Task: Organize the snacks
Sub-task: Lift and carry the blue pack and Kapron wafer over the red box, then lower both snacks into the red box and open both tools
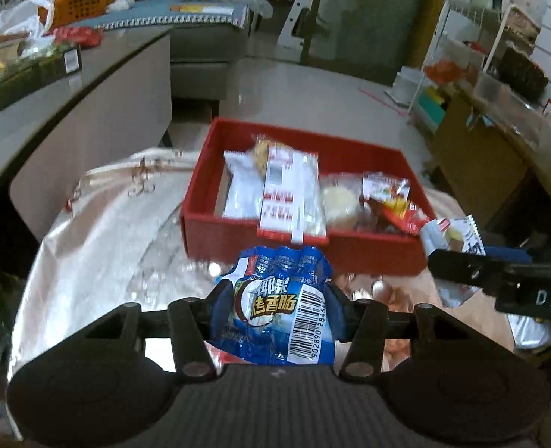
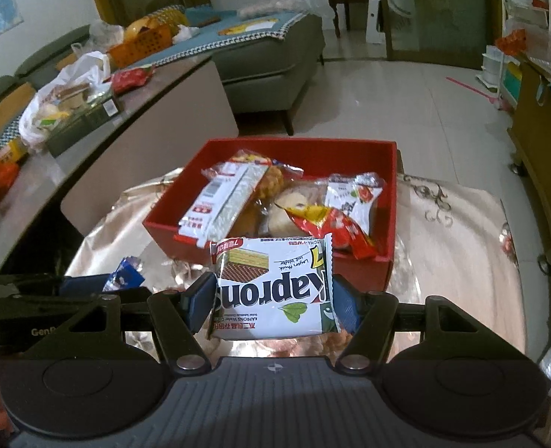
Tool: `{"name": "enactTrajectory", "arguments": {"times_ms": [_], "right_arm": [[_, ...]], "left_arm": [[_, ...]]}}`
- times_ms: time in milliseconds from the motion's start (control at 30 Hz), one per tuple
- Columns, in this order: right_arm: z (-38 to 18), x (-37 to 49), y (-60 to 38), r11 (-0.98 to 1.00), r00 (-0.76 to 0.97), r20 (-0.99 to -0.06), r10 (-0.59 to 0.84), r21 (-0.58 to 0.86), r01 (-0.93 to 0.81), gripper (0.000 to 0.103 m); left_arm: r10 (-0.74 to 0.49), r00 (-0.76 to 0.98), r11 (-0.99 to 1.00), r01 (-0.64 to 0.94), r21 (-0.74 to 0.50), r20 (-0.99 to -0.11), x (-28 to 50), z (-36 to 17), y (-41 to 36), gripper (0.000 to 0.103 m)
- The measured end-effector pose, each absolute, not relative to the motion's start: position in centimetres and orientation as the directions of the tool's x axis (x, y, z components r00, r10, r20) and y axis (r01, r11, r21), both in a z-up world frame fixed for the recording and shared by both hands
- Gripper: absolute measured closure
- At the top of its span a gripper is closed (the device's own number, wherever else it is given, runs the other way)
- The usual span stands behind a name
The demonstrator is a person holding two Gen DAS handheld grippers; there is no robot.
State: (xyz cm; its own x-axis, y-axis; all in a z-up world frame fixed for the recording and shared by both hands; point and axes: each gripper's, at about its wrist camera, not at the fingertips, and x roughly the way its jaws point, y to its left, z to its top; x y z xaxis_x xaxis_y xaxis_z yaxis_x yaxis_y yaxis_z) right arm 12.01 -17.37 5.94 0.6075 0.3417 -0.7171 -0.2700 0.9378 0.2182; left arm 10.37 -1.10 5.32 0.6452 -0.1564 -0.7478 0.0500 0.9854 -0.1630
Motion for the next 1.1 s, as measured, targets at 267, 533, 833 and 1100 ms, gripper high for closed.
{"name": "enactTrajectory", "arguments": {"times_ms": [267,533,833,1100], "right_arm": [[7.0,13.9,-16.6,0.935,0.633,-0.689,0.352,0.233,-0.266,0.031],[6.9,16.4,-16.4,0.941,0.644,-0.687,0.337,0.229,-0.249,0.031],[5.2,20.4,-16.6,0.950,0.635,-0.707,0.311,0.225,-0.215,0.031],[3.2,23.0,-16.9,0.960,0.616,-0.736,0.281,0.213,-0.183,0.031]], "left_arm": [[-0.135,0.701,0.990,0.061,-0.129,-0.701,12.5,7.2,-2.1,0.058],[-0.116,0.713,0.992,0.053,-0.112,-0.691,15.8,7.2,-2.5,0.058],[-0.061,0.718,0.998,0.035,-0.052,-0.694,20.5,5.6,-3.7,0.058],[-0.037,0.699,0.999,0.017,-0.035,-0.714,22.9,4.1,-3.8,0.058]]}}
